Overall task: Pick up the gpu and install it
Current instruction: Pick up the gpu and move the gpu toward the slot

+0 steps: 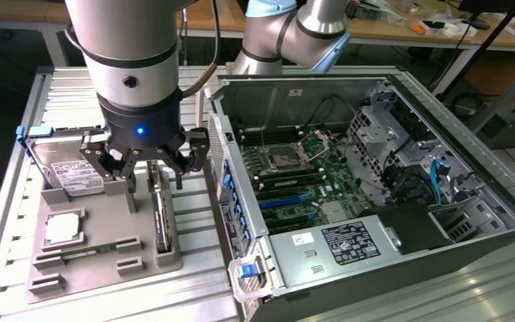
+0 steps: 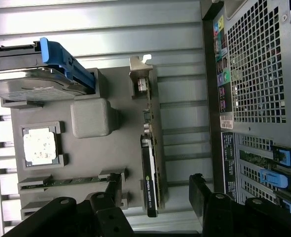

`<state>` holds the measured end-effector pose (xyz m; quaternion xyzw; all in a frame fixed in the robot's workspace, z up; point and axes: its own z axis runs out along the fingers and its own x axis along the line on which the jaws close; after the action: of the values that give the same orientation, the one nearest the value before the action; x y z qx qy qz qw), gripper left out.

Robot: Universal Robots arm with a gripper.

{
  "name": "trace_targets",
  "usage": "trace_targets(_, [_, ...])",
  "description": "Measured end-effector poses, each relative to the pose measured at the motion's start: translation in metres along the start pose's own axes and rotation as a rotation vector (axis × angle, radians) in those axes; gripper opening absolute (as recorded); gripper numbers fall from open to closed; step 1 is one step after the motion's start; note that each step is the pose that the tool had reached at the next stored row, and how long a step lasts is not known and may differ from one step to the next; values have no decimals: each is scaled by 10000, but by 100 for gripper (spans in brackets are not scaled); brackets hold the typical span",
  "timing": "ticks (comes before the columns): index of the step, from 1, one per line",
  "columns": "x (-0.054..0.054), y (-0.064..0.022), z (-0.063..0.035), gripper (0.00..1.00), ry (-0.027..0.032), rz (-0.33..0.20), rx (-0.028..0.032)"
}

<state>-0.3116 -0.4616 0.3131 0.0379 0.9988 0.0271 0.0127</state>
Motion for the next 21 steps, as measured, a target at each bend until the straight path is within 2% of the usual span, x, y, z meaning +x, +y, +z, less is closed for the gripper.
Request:
trace_targets(4, [0,0,4,66,-1,0,-2])
trace_targets(16, [3,-8,127,66,0,1,-2])
trace_targets(19, [6,-18,241,66,0,0,-1])
trace_targets(21, [6,-19,269,66,-2,0,-3])
